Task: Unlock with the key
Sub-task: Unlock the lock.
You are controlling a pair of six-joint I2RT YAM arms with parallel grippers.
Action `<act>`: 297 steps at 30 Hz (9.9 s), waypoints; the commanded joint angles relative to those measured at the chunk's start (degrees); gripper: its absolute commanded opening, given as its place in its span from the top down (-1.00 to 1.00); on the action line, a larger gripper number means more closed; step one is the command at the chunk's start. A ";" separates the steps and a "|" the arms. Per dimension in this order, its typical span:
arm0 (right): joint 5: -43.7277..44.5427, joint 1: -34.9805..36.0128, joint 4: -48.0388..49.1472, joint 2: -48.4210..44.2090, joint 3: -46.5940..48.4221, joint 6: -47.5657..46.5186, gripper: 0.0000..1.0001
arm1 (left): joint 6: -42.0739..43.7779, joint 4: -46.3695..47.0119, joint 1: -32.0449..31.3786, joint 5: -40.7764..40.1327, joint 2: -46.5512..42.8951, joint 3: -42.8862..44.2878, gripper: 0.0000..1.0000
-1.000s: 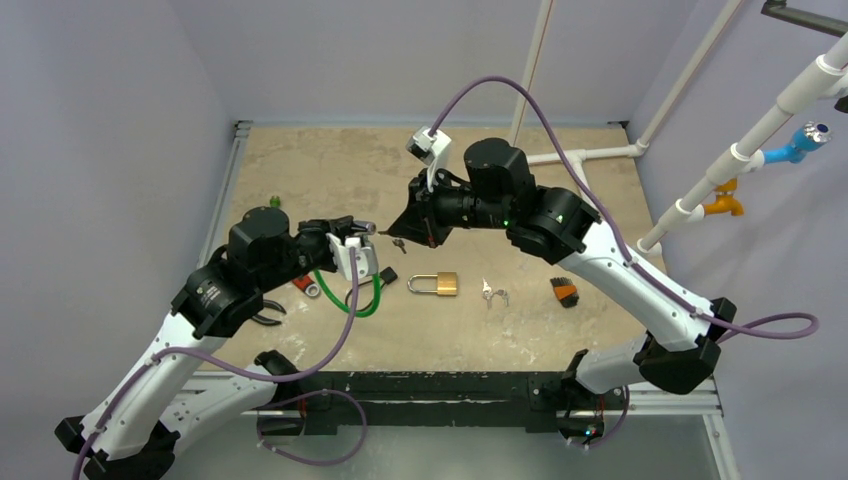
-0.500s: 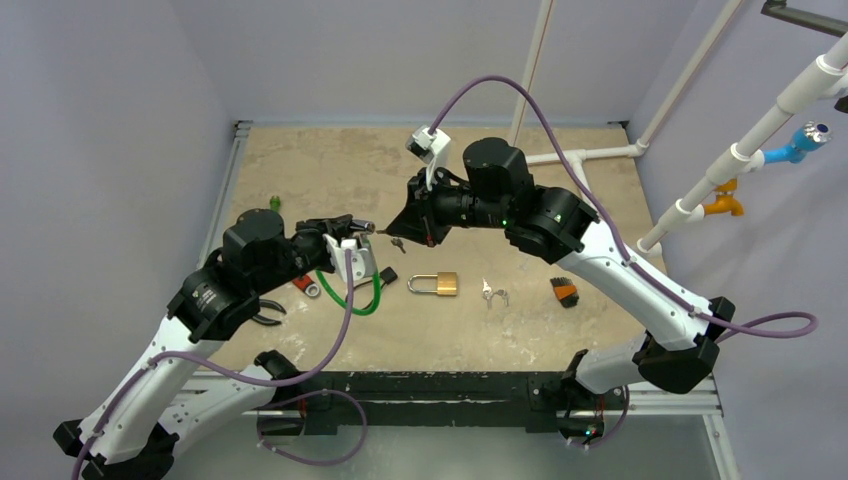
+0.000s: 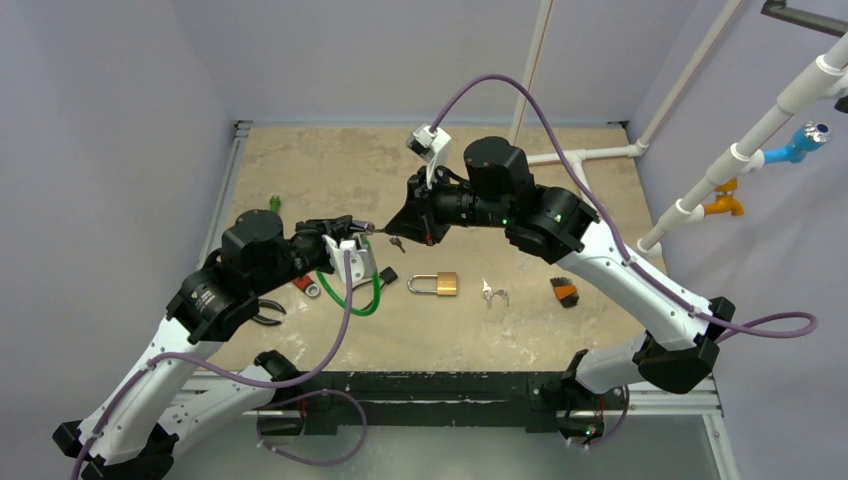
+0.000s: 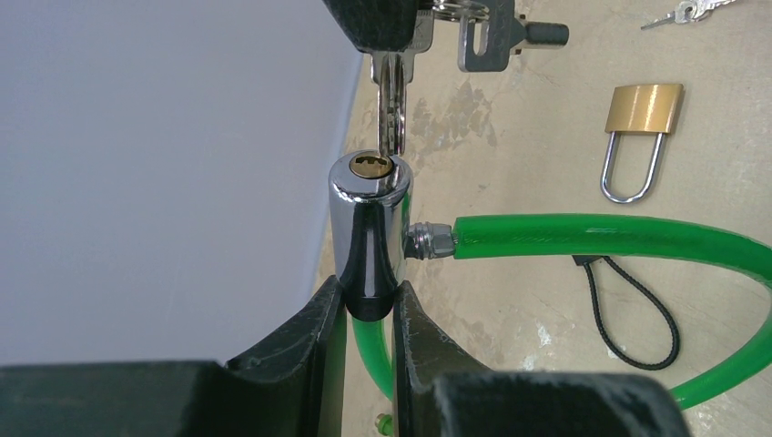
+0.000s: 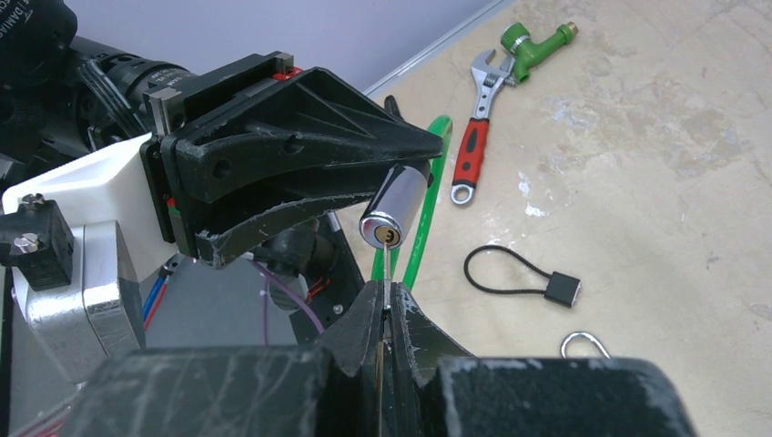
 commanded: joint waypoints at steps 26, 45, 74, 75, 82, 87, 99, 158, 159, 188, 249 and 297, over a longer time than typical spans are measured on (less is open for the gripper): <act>-1.79 -0.79 3.83 -0.51 -0.30 0.39 1.00 | 1.16 3.99 0.25 1.17 -0.94 0.39 1.00; -1.10 -1.48 3.79 0.02 -0.88 1.18 1.00 | -0.65 4.73 0.20 1.14 -0.66 0.70 1.00; 2.63 -1.50 7.79 1.41 -4.95 3.72 1.00 | -1.44 0.80 -3.50 -8.43 2.97 3.79 1.00; 2.61 -1.50 8.05 1.43 -5.07 3.83 1.00 | -1.27 1.06 -3.65 -8.40 2.93 3.62 1.00; 4.28 -1.39 9.80 1.42 -6.83 3.51 1.00 | -1.28 2.25 -4.45 -8.60 3.75 4.70 1.00; 4.45 -0.94 12.42 1.07 -9.72 2.98 1.00 | -2.99 2.29 -4.75 -8.58 4.54 6.06 1.00; 3.92 0.95 20.73 0.58 -13.75 3.57 1.00 | -5.34 0.38 -5.50 -4.52 5.13 8.30 1.00; -5.16 -0.19 14.87 -5.38 -11.18 -7.55 1.00 | -34.38 -17.95 21.55 54.07 12.72 11.44 -1.00; -5.26 -0.19 14.82 -5.30 -10.55 -7.56 1.00 | -36.66 -15.32 21.56 55.99 12.39 10.17 -1.00; -0.39 6.18 44.34 -7.50 -17.94 7.59 1.00 | -92.03 44.68 21.52 53.18 5.17 -9.75 -0.36; -5.01 6.31 10.90 -4.57 -3.81 -8.70 0.65 | -46.02 -0.70 21.56 45.96 1.12 5.84 1.00; -2.77 8.12 9.46 -4.62 -0.99 -9.92 0.59 | -46.34 -0.34 21.61 46.97 0.25 6.19 1.00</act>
